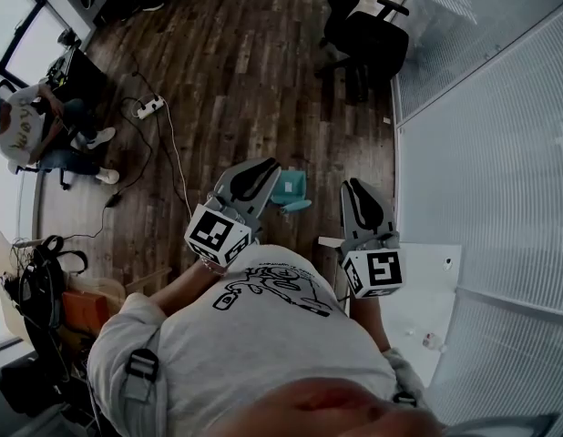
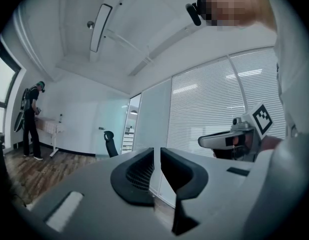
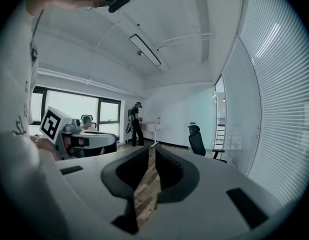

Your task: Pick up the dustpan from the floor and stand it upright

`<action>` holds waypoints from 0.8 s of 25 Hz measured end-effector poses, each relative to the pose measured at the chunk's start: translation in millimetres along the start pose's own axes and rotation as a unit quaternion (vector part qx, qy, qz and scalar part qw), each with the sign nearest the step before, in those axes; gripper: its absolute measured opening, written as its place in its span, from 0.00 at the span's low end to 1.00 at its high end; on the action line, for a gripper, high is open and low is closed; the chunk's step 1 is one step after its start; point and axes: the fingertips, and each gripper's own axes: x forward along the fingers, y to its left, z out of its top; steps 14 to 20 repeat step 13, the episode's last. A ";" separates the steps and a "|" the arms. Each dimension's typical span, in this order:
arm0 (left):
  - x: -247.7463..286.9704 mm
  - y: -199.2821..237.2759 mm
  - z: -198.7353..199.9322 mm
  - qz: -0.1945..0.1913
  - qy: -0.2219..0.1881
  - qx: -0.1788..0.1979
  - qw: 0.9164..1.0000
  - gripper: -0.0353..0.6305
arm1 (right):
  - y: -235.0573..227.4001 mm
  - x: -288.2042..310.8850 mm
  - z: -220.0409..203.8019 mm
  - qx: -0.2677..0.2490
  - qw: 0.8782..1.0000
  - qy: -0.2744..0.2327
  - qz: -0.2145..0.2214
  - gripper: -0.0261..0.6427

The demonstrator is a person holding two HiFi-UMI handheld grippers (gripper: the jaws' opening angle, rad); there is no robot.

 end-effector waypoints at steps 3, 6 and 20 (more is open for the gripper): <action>-0.4 -0.7 1.2 0.003 -0.002 -0.002 1.000 0.11 | -2.3 -1.1 2.1 0.001 1.000 -0.003 -0.002 0.09; -5.6 -2.0 1.2 -0.001 -0.002 0.000 1.000 0.11 | 3.4 -2.8 3.4 -0.002 1.000 -0.005 -0.003 0.09; -20.1 -3.0 1.5 0.000 -0.008 -0.001 1.000 0.11 | 15.6 -8.8 3.6 -0.007 1.000 -0.008 -0.003 0.09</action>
